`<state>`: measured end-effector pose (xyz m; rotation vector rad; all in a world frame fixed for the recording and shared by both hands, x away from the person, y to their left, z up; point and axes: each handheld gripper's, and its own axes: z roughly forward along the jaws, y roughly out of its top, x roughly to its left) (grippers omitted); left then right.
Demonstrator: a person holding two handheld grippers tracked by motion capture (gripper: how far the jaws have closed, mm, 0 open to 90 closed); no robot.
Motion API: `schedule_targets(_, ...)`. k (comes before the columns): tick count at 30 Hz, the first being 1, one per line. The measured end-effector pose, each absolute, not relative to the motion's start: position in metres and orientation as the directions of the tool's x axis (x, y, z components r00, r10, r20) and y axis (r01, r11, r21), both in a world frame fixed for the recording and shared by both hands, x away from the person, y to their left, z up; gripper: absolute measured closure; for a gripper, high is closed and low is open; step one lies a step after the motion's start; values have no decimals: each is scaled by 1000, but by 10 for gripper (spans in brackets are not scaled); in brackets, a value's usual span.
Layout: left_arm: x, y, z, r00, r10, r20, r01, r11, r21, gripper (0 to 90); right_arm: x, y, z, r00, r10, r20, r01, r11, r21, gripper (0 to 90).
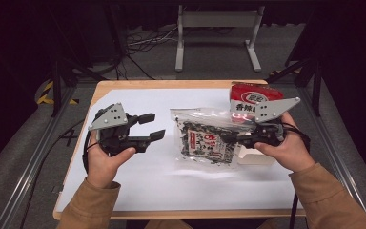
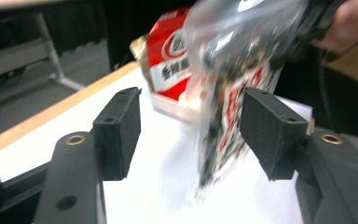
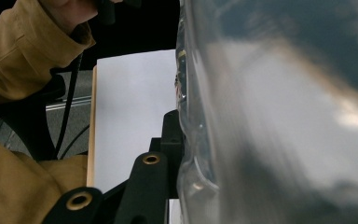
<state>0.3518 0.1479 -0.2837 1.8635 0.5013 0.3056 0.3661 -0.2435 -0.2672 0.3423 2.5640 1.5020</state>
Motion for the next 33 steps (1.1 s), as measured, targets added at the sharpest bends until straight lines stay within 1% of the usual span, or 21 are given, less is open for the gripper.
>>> schedule_targets(8, 359, 160, -299, 850, 525, -48, 250, -320, 914, 361, 365, -251, -258, -952, 306, 11, 152, 441, 885, 756)
schedule_targets(12, 366, 166, -307, 836, 544, -69, 301, -350, 887, 328, 364, -255, -255, -943, 332, 21, 168, 421, 891, 757)
schedule_targets(16, 374, 174, -316, 824, 559, -93, 328, -337, 883, 328, 364, -259, -252, -937, 347, 26, 176, 408, 896, 756)
schedule_targets(20, 380, 179, -324, 818, 565, -105, 330, -312, 891, 319, 363, -264, -248, -935, 353, 33, 185, 405, 895, 756)
schedule_targets(25, 385, 184, -334, 811, 579, -83, 310, -307, 900, 322, 362, -270, -243, -928, 371, 31, 189, 400, 897, 757)
schedule_targets(32, 390, 191, -343, 796, 596, -106, 337, -291, 895, 318, 362, -282, -235, -917, 398, 28, 195, 386, 901, 757)
schedule_targets(33, 392, 192, -344, 796, 599, -91, 329, -302, 894, 313, 362, -284, -234, -915, 402, 23, 193, 386, 902, 757)
